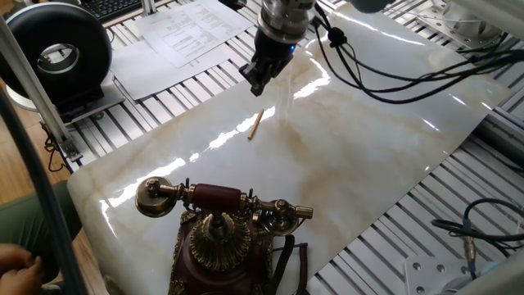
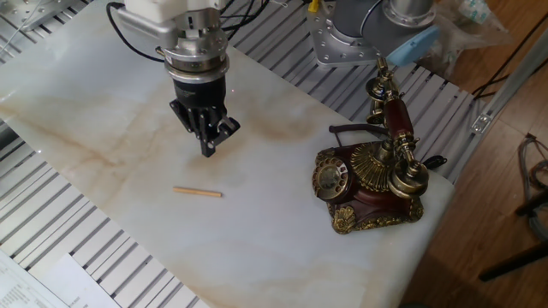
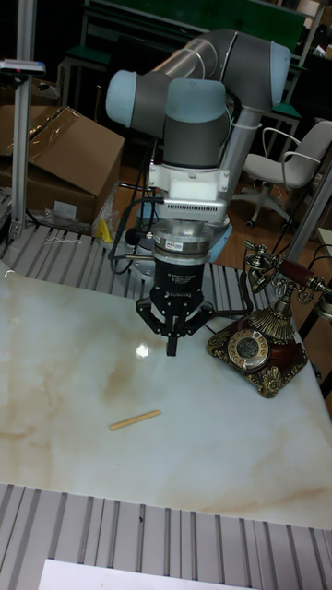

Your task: Dial a number on an old rotary phone

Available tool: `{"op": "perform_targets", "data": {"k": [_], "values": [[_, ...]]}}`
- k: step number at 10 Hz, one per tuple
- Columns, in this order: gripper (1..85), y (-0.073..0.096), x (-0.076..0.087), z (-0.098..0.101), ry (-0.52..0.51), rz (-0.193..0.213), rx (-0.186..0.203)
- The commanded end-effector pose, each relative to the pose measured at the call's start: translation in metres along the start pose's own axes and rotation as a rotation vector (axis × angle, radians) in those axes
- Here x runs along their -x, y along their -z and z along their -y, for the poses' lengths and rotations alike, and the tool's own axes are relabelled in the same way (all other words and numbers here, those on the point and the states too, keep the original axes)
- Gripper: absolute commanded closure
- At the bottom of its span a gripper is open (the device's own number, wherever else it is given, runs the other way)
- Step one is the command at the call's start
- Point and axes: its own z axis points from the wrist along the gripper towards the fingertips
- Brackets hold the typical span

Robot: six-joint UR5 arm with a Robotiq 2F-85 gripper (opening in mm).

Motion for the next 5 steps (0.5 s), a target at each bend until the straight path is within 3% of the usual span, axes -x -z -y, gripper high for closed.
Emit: {"op": "perform_targets", "data": {"k": [1,3,4,5], "values": [[84.3,0.0,-0.011,0.012,0.026,-0.033,-0.032],[84.3,0.004,-0.036,0.033,0.04,-0.129,-0.112],[84.3,0.009,-0.058,0.043,0.02,-0.216,-0.151],[84.3,0.01,-0.059,0.046,0.031,-0.219,-0.162]]}}
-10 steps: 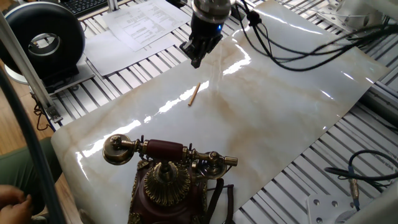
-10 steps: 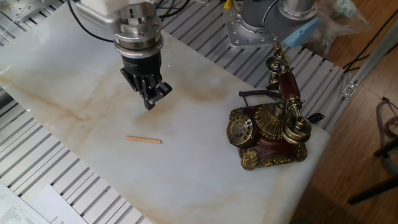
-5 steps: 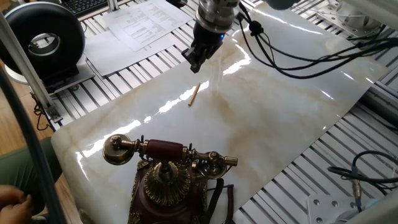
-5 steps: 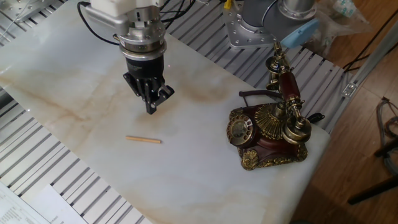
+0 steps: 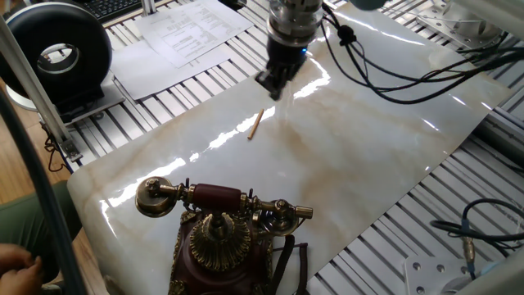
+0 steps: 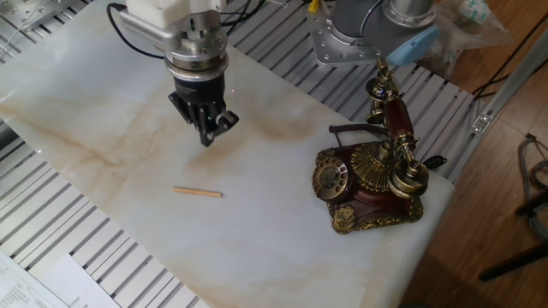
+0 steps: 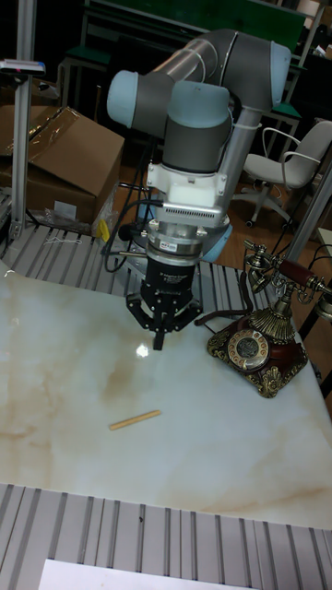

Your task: Dial a number on an old rotary phone

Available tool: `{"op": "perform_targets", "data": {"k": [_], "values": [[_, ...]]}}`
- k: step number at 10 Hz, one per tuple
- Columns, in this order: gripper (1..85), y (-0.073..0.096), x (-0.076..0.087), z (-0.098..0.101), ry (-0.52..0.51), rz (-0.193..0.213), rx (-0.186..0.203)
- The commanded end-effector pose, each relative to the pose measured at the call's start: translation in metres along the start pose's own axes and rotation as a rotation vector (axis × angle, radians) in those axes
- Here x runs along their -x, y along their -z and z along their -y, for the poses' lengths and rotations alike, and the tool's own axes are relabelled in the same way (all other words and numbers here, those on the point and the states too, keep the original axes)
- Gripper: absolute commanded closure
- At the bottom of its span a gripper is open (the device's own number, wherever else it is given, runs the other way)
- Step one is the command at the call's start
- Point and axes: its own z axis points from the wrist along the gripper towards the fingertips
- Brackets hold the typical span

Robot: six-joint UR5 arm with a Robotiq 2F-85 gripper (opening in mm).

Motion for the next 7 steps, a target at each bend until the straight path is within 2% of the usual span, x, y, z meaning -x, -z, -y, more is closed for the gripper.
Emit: {"op": "perform_targets", "data": {"k": [1,2,3,4,5,6,7], "values": [[84.7,0.002,-0.011,0.01,0.05,-0.041,-0.032],[84.7,0.002,-0.004,0.01,0.13,-0.016,-0.031],[84.7,0.002,-0.006,0.007,0.111,-0.022,-0.021],[84.3,0.001,0.002,-0.004,0.077,0.012,0.018],[84.3,-0.005,0.009,-0.021,0.123,0.035,0.071],[84.3,-0.023,0.007,-0.023,0.222,0.019,0.051],[79.3,-0.043,0.014,-0.02,0.352,0.039,-0.009]]}}
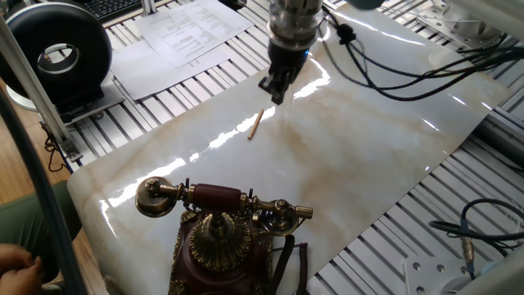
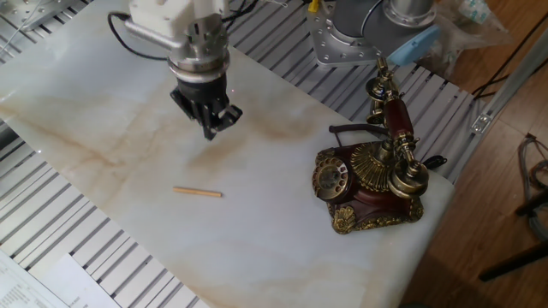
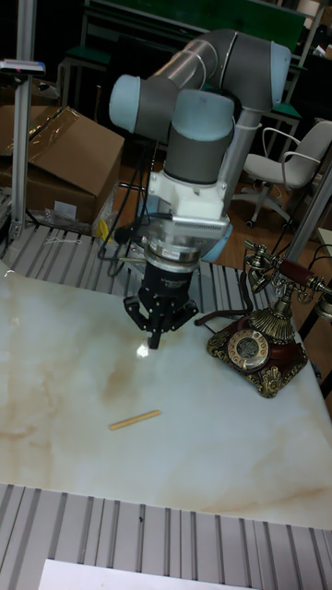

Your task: Dial a number on an old rotary phone

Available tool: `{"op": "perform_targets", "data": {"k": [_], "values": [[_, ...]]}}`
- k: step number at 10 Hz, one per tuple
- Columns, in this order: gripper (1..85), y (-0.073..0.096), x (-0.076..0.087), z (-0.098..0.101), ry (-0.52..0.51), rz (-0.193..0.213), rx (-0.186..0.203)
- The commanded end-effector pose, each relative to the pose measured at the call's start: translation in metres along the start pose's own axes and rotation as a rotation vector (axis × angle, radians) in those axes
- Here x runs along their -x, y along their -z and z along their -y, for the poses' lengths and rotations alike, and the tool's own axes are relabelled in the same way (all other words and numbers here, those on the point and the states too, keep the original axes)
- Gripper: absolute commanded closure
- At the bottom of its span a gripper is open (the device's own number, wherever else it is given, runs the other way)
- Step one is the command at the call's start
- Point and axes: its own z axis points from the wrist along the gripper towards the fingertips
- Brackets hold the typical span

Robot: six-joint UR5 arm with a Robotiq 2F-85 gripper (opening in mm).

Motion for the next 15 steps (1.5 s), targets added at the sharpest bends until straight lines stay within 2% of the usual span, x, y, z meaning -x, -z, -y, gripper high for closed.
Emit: {"op": "perform_targets", "data": {"k": [1,2,3,4,5,6,7,8,9,10,11,12,13,14,15], "values": [[76.0,-0.048,0.015,-0.02,0.221,0.041,-0.005],[70.7,-0.069,0.004,-0.01,0.287,-0.007,-0.026],[62.3,-0.088,0.002,0.004,0.339,-0.025,-0.065],[61.7,-0.101,0.002,0.005,0.333,-0.019,-0.068],[64.3,-0.104,-0.001,0.008,0.327,-0.034,-0.068],[69.3,-0.103,-0.004,0.015,0.35,-0.046,-0.09],[74.0,-0.097,0.009,0.008,0.383,0.004,-0.077],[75.7,-0.097,0.011,0.011,0.443,0.006,-0.092],[72.3,-0.097,0.007,0.012,0.492,-0.01,-0.09],[65.3,-0.097,0.007,0.012,0.538,-0.014,-0.09],[61.3,-0.097,0.01,0.011,0.605,-0.003,-0.093],[50.7,-0.095,0.012,0.023,0.686,-0.017,-0.14],[49.3,-0.095,0.018,0.021,0.742,0.007,-0.138],[46.0,-0.098,0.033,0.015,0.816,0.05,-0.15],[46.0,-0.102,0.048,0.011,0.876,0.076,-0.165]]}}
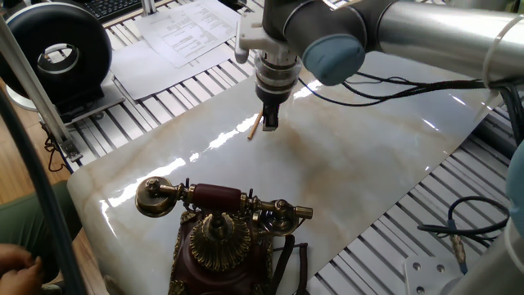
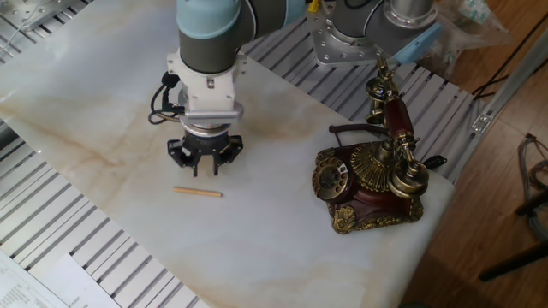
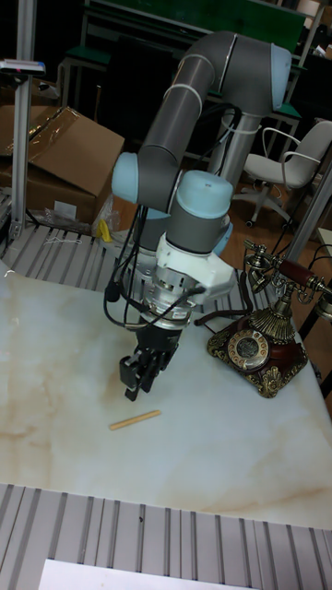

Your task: Dial a number on an old rotary phone

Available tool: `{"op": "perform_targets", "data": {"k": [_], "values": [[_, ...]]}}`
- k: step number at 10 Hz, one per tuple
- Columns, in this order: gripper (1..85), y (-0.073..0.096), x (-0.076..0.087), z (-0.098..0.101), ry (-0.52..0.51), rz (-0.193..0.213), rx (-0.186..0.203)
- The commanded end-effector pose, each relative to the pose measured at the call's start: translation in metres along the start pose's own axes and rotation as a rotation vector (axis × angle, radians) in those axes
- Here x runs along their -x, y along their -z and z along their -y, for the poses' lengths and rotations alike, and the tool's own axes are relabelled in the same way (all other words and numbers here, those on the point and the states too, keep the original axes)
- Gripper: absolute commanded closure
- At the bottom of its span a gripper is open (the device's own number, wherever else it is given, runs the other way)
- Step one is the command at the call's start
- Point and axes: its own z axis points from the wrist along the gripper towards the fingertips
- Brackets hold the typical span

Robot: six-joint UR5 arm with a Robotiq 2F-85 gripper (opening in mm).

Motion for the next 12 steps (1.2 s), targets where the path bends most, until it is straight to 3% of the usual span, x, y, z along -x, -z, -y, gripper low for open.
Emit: {"op": "perform_targets", "data": {"k": [1,3,7,12], "values": [[45.7,-0.007,0.03,0.017,0.214,0.057,-0.061],[45.3,-0.006,0.038,0.021,0.351,0.047,-0.096],[43.7,0.0,0.035,0.02,0.622,0.043,-0.089],[44.0,-0.01,0.031,0.001,0.791,0.076,-0.012]]}}
